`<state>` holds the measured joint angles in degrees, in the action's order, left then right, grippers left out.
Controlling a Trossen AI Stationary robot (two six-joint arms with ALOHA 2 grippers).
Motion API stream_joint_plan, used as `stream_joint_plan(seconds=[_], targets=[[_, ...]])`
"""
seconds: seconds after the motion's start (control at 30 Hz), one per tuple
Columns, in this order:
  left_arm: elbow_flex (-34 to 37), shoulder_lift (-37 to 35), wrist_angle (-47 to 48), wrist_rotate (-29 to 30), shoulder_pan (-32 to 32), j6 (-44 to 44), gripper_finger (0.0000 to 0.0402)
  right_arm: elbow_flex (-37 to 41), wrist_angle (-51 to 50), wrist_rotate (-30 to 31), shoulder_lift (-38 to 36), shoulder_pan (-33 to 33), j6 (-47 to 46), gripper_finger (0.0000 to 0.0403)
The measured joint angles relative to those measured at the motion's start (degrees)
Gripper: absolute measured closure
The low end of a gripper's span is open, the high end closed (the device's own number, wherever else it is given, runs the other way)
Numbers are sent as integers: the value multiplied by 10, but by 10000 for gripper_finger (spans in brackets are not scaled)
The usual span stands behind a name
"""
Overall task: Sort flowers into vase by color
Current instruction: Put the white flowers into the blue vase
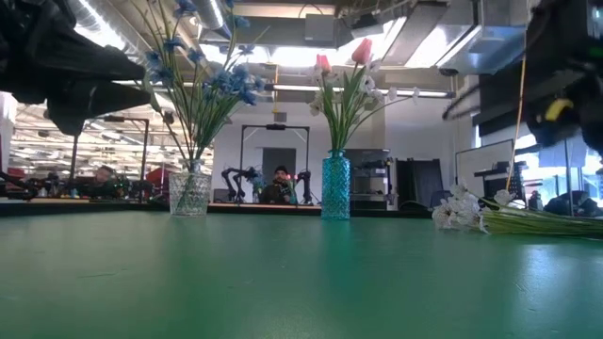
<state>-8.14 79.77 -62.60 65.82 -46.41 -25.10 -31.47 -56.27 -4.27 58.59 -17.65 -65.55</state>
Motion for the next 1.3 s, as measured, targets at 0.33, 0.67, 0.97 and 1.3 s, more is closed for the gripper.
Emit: stream_joint_plan(seconds=[0.33, 0.67, 0.97, 1.3], targets=[[-14, 0, 42, -5, 0, -20, 210, 64, 82, -52, 71, 0, 4, 106], [-14, 0, 52, -5, 0, -47, 211, 42, 78, -35, 76, 0, 47, 355], [-14, 0, 52, -4, 0, -62, 211, -32, 177, 61, 68, 0, 125, 391], [-79, 9, 69, -73, 42, 10, 211, -121, 418, 202, 6, 0, 384, 397]])
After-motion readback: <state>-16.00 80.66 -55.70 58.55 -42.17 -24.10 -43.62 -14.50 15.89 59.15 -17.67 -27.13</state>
